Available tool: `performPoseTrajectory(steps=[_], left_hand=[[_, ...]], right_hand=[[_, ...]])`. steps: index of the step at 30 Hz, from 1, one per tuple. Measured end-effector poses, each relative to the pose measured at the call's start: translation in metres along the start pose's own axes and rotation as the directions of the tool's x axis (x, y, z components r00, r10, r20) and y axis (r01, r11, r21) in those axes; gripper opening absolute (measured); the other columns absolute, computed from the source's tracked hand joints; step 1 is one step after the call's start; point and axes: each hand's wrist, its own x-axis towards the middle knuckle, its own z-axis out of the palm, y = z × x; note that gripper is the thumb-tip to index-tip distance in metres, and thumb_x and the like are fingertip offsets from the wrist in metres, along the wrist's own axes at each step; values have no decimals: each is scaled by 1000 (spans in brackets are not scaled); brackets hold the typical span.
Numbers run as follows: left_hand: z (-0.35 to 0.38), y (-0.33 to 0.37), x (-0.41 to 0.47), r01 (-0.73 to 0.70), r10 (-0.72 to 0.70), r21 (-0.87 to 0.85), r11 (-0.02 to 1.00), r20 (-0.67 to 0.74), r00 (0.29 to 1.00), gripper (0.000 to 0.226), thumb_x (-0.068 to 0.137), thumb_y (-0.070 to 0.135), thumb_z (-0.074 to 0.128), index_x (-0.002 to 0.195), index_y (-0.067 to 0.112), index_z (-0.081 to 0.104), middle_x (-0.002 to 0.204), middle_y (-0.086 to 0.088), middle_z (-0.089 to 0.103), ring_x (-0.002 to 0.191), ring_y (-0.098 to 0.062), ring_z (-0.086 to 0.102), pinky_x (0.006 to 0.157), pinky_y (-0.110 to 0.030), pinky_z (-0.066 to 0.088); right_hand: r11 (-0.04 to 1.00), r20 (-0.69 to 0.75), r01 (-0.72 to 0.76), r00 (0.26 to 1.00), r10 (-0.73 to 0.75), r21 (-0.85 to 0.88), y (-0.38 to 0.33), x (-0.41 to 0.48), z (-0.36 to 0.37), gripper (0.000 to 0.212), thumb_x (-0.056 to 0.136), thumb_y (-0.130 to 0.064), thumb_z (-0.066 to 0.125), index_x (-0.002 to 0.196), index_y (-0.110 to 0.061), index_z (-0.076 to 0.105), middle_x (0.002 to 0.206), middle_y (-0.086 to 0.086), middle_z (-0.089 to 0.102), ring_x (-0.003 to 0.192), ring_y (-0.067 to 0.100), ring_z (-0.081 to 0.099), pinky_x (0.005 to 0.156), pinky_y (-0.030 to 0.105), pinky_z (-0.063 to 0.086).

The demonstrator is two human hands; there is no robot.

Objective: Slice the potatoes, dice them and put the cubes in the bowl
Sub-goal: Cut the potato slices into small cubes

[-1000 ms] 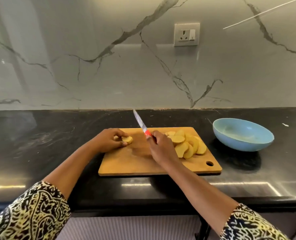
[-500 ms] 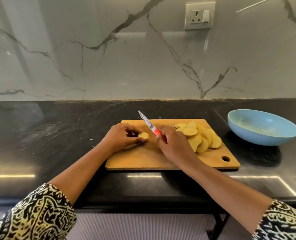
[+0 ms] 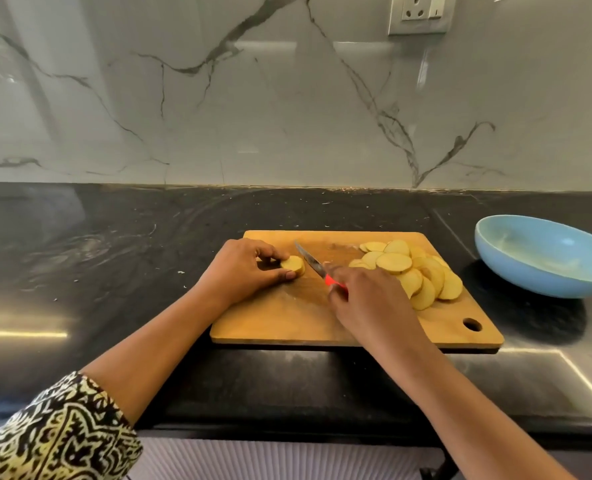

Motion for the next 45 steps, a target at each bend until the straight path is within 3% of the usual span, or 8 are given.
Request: performPoseTrajectory(steps=[7, 10, 12, 16, 22, 26, 34, 45], left_hand=[[0, -1, 3, 15, -15, 0, 1000, -19, 1000, 36, 70, 45, 77, 102, 28, 72, 88, 17, 65, 80, 9, 55, 70, -8, 45], [0, -1, 3, 7, -7, 6, 1000, -17, 1000, 37, 70, 45, 77, 102, 28, 73, 84, 21, 62, 80, 9, 56, 71, -8, 45], [-1, -1, 3, 5, -5, 7, 1000, -16, 1000, 37, 70, 46, 77, 101, 29, 73, 86, 19, 64, 80, 9, 56, 72, -10, 46], [-1, -2, 2, 3, -3, 14, 1000, -18, 1000, 34, 71, 46, 77, 100, 30, 72, 88, 16, 66, 80, 8, 56, 73, -12, 46], [-1, 0, 2, 3, -3, 24, 1000, -1, 1000, 33, 75, 43, 74, 105, 27, 71, 87, 19, 62, 81, 9, 55, 74, -8, 45], [-3, 2, 0, 14, -14, 5, 1000, 21, 1000, 38, 74, 44, 74, 107, 28, 70, 93, 16, 63, 83, 9, 54, 74, -9, 44], [-3, 3, -1, 15, -15, 11, 1000, 9, 1000, 39, 74, 43, 75, 108, 27, 70, 94, 17, 63, 81, 12, 51, 69, -5, 41], [-1, 1, 1, 3, -3, 22, 1000, -10, 1000, 41, 71, 46, 74, 106, 24, 72, 102, 10, 70, 83, 10, 54, 71, -5, 42]], right_hand=[[972, -92, 27, 996, -5, 235, -3, 4, -4, 44, 97, -30, 52, 141, -29, 44, 88, -10, 63, 63, 5, 50, 56, 11, 37], [346, 308, -372, 924, 228, 861, -5, 12, -8, 32, 88, -22, 66, 119, -17, 65, 65, -5, 53, 56, 7, 47, 51, 18, 42], [-62, 531, -528, 837, 130, 847, -4, 17, -8, 34, 79, -18, 69, 110, -5, 68, 52, -3, 40, 45, 6, 35, 43, 18, 33], [-202, 526, -512, 850, 22, 835, -7, 22, -11, 26, 91, -8, 50, 107, -3, 70, 60, 4, 55, 49, 9, 51, 43, 20, 44], [-443, 486, -472, 869, -89, 762, -3, 30, -13, 54, 82, -8, 51, 132, -27, 52, 139, 12, 45, 123, 40, 51, 74, 56, 56], [-154, 535, -517, 836, 118, 842, 0, 28, -14, 24, 100, -24, 44, 114, -12, 60, 71, 2, 55, 51, 6, 47, 37, 16, 37], [903, 298, -281, 936, 185, 324, 5, 24, -13, 14, 102, -33, 38, 111, -24, 44, 80, -3, 48, 64, 8, 45, 54, 23, 33], [990, 103, 14, 995, 1, -139, -9, 15, -19, 33, 100, -28, 45, 132, -27, 54, 103, -2, 68, 77, 13, 57, 60, 23, 40]])
